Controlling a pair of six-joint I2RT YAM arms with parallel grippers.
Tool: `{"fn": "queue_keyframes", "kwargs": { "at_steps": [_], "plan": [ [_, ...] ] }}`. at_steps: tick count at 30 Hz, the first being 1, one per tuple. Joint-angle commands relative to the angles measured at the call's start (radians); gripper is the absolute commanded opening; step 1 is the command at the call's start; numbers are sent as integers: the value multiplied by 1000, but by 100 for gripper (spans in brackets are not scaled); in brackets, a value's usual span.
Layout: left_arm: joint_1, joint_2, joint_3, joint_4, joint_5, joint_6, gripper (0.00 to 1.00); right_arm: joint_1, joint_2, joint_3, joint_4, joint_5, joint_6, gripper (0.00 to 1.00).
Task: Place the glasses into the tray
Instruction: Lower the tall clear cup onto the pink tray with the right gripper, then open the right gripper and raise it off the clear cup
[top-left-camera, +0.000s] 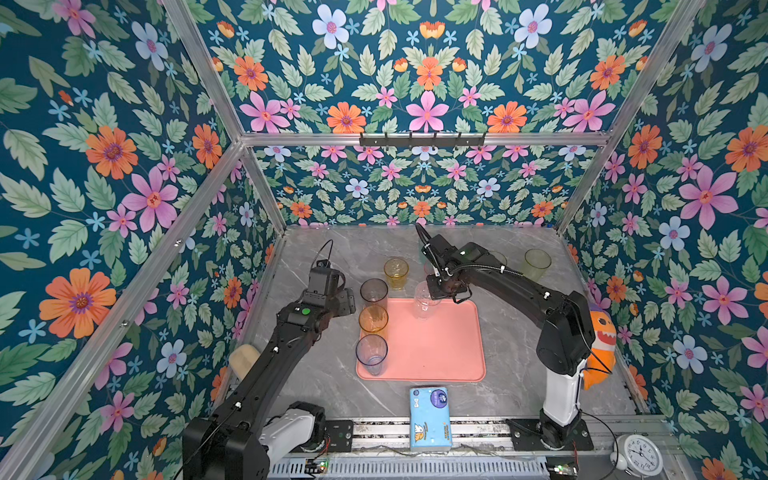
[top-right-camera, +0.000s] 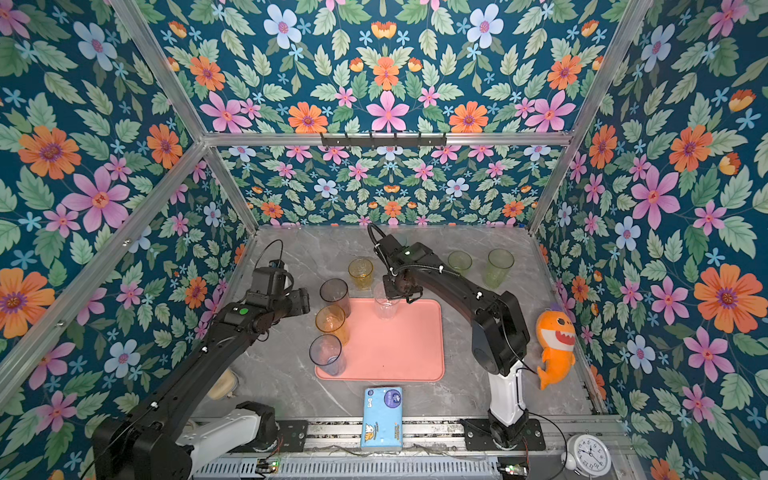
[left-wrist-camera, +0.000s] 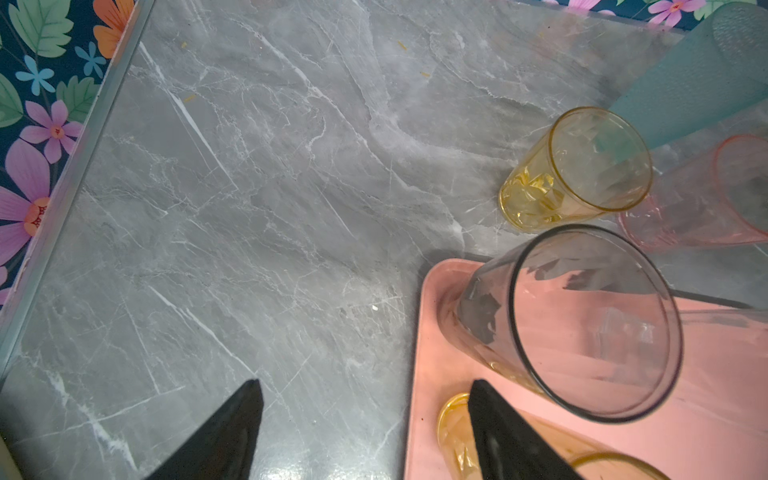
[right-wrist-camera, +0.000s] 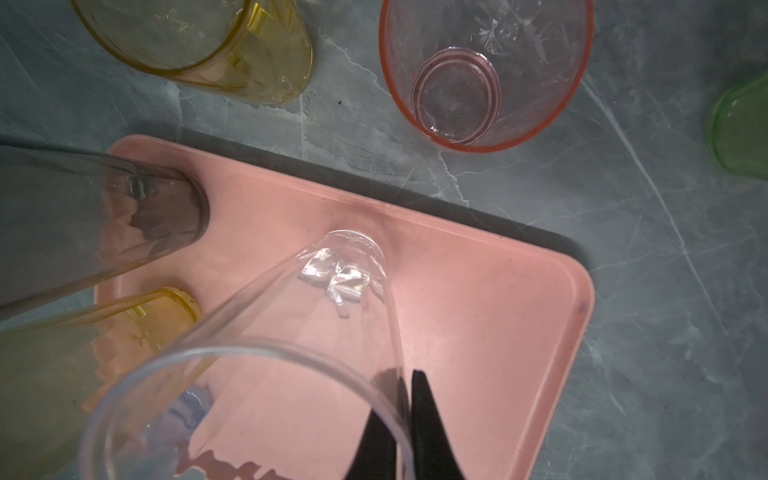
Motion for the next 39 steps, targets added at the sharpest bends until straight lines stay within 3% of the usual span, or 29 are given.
{"fn": "queue_keyframes", "kwargs": {
  "at_steps": [1,17,30,39],
  "plan": [
    [-1,0,1,7,-7,6,81,2,4,9,-4,9,15,0],
    [0,2,1,8,-7,6,81,2,22,11,-6,6,16,1],
    [0,7,4,8,-2,7,81,2,23,25,-12,-1,17,17],
    [1,8,6,8,-1,7,81,2,24,46,-15,-22,18,23]
  ]
}}
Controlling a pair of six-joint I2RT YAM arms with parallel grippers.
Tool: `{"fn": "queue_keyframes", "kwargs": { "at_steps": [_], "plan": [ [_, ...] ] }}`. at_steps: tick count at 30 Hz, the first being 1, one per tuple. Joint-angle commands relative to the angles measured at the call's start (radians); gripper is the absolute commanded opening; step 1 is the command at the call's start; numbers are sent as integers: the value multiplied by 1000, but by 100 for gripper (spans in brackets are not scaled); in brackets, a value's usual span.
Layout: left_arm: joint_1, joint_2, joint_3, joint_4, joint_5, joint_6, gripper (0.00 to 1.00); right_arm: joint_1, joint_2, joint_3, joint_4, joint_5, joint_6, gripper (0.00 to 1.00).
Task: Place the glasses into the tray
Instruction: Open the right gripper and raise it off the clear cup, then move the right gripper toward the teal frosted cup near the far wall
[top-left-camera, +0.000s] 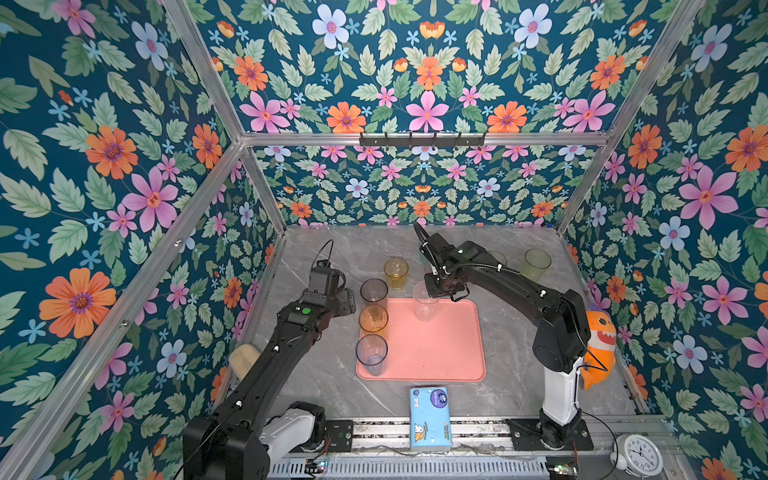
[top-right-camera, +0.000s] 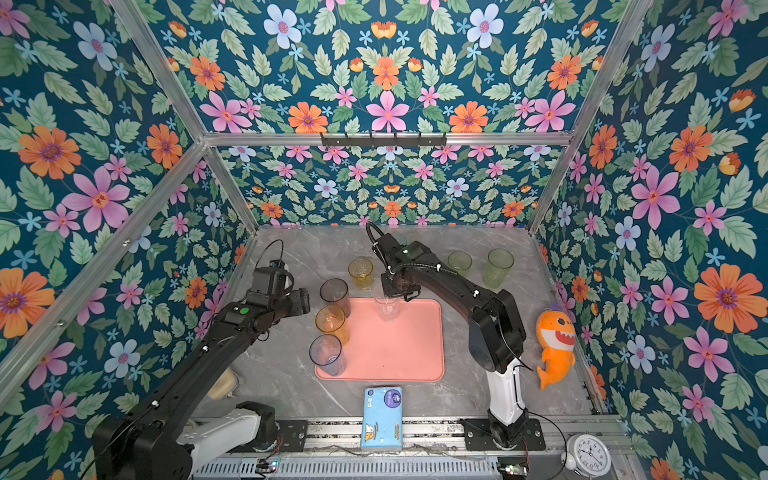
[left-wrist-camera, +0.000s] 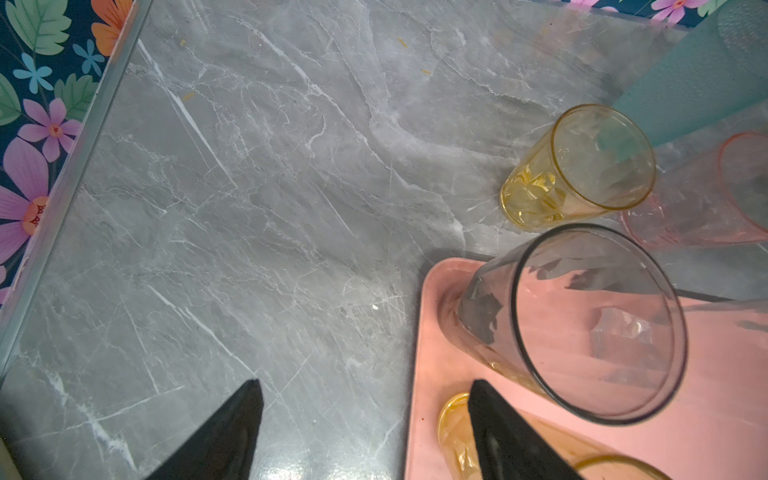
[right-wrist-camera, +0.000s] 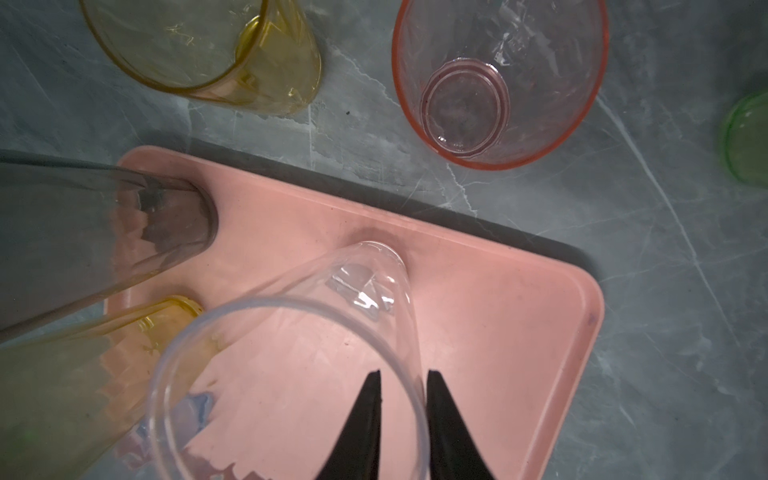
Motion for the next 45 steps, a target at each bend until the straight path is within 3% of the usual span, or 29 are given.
{"fn": "queue_keyframes", "kwargs": {
  "at_steps": [1,8,24,36,45],
  "plan": [
    [-1,2,7,8,-1,9,81,2,-2,13,-18,-9,15,23],
    [0,1,8,6,-3,11,81,2,-31,32,-29,-4,1,35],
    [0,-7,1,5,-9,9,81,-26,-60,132,1,115,-73,47],
    [0,-6,-3,5,-16,5,81,-144,74,323,38,58,-95,48],
    [0,-6,-2,4,-19,4,81,-171,239,521,17,70,-77,49]
  ]
}}
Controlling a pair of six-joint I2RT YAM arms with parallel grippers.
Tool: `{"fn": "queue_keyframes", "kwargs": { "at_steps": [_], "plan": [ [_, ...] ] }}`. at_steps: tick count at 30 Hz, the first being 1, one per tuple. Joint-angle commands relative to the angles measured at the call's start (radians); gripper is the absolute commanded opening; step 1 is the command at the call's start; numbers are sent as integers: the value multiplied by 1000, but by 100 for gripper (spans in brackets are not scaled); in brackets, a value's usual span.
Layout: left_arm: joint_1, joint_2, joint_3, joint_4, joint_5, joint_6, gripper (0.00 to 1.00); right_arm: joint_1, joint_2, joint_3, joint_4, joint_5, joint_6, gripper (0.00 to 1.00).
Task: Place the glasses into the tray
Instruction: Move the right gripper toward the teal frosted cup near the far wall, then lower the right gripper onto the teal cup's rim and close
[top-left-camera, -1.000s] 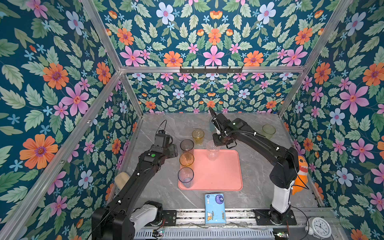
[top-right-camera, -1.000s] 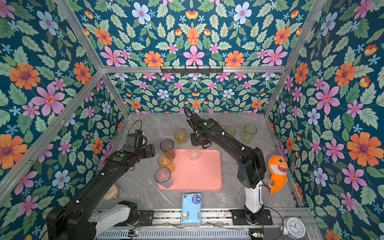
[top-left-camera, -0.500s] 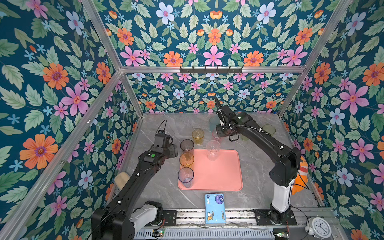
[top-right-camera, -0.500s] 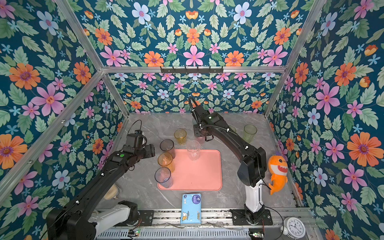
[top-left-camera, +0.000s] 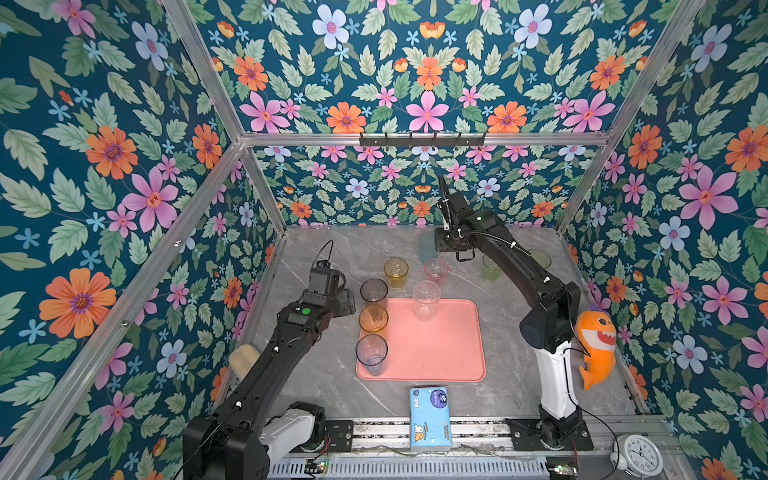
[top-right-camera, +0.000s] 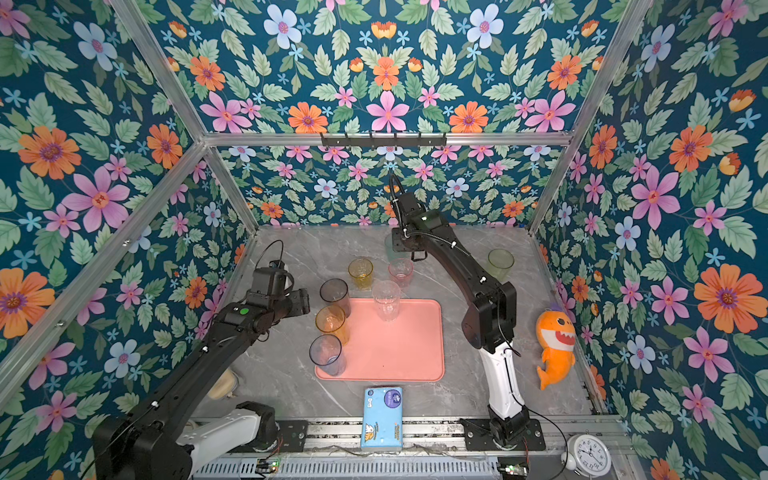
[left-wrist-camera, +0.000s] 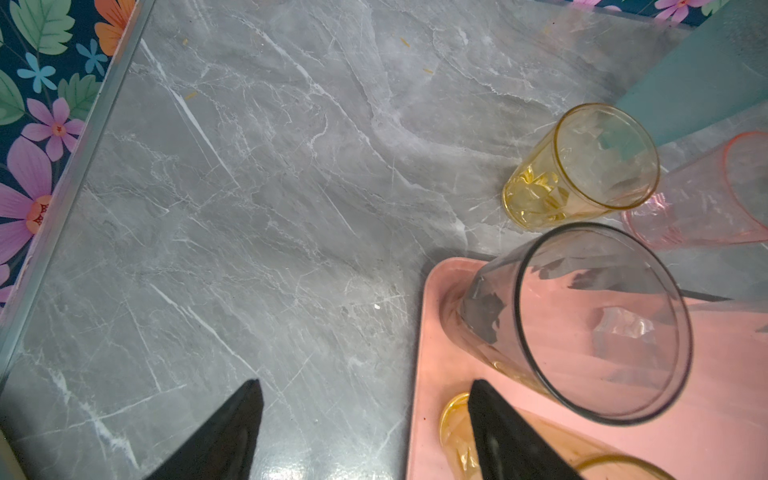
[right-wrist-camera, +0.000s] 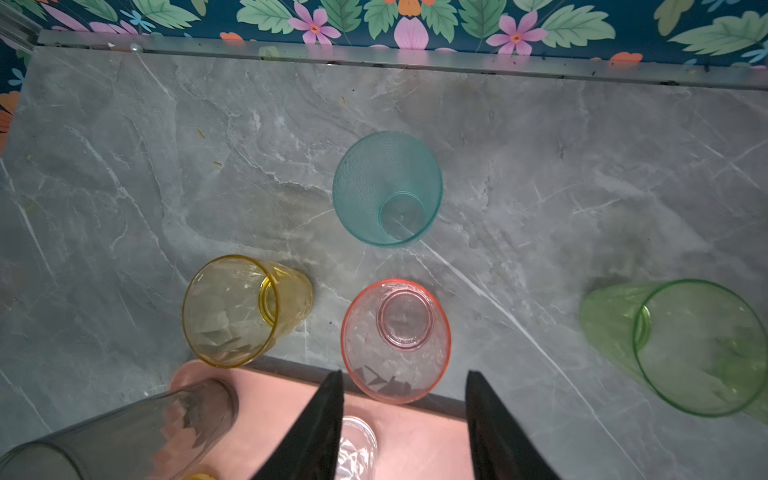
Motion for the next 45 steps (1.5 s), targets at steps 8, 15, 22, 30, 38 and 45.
{"fn": "queue_keyframes", "kwargs": {
  "at_steps": [8,15,22,30,38,45],
  "plan": [
    [0,-7,1,2,-13,8,81,-22,195,246,-54,-35,37,52],
    [0,-7,2,2,-13,8,81,-52,257,293,-16,-54,63,54],
    [0,-3,-1,1,-13,8,81,-82,282,295,28,-118,106,53],
    [0,-1,0,3,-11,8,81,-86,322,319,50,-128,123,52],
    [0,2,0,1,-10,9,81,-93,364,357,46,-133,135,51],
    [0,1,-2,2,-8,7,81,-95,376,353,42,-108,131,51]
  ]
}}
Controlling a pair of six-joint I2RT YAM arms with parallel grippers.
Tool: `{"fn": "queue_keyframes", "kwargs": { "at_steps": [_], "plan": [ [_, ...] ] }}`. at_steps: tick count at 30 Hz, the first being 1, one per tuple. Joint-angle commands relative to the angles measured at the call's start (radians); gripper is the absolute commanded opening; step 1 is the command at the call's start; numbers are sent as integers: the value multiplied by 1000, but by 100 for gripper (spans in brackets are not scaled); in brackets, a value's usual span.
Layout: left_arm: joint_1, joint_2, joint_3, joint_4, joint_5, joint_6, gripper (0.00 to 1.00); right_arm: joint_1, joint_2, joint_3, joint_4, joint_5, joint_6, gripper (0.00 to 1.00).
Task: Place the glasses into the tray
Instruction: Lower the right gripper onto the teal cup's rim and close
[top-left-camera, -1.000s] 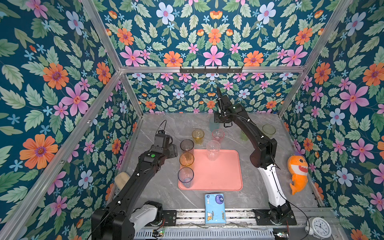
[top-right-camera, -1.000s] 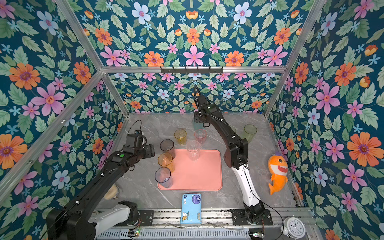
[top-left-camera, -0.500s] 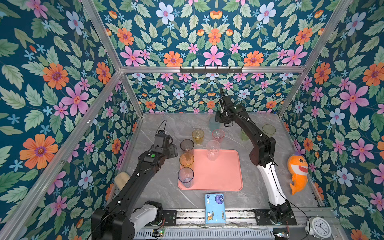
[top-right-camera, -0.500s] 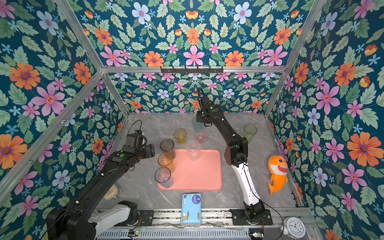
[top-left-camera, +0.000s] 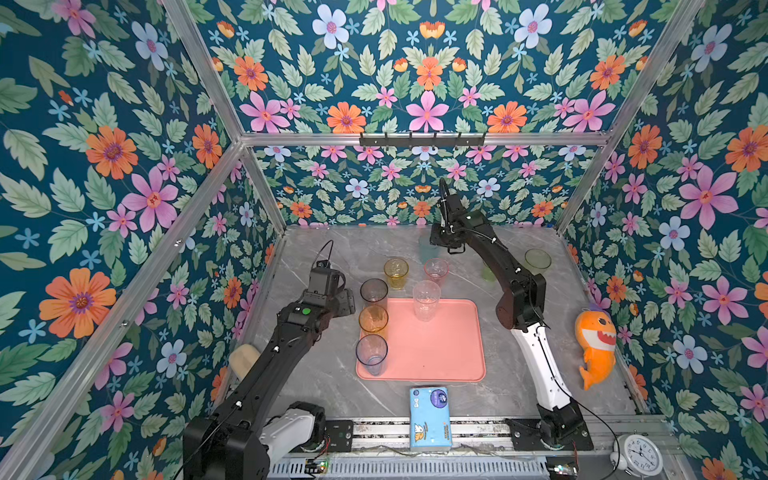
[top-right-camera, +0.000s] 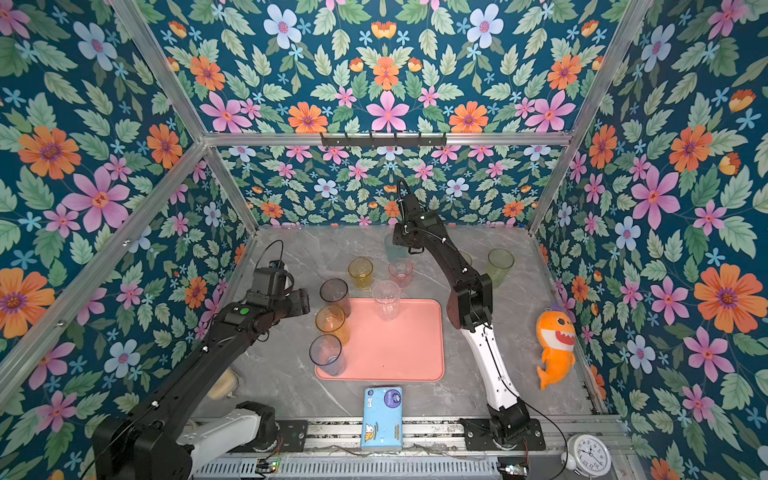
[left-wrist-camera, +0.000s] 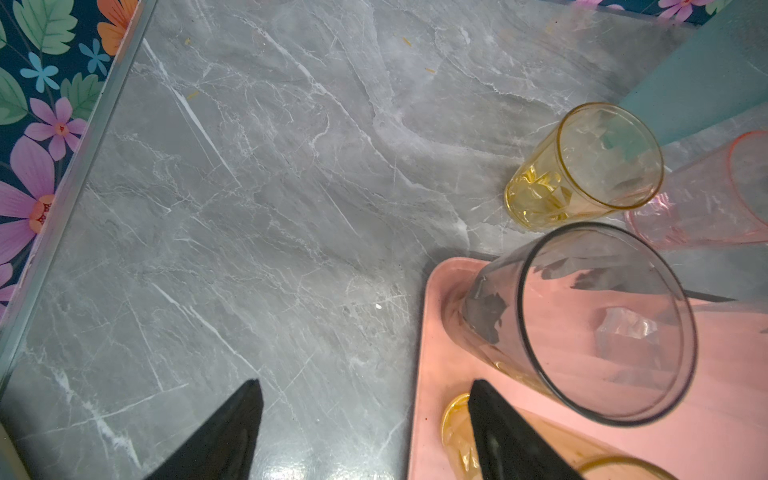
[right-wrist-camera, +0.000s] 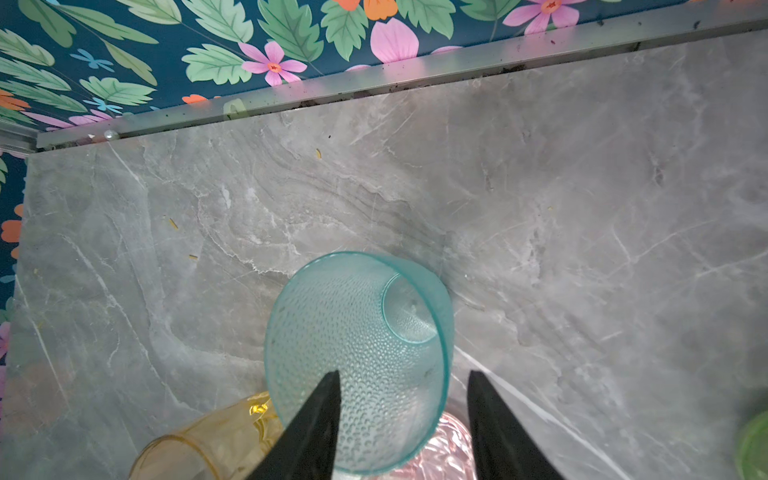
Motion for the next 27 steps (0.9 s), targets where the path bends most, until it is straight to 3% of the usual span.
{"fn": "queue_keyframes", "kwargs": {
  "at_steps": [1,13,27],
  "plan": [
    [0,1,-1,4,-4,8,81,-2,4,4,6,18,3,51],
    [0,6,1,2,-3,10,81,-12,28,4,21,15,6,48],
    [0,15,5,2,0,14,81,-23,43,1,34,-19,18,23]
  ]
}}
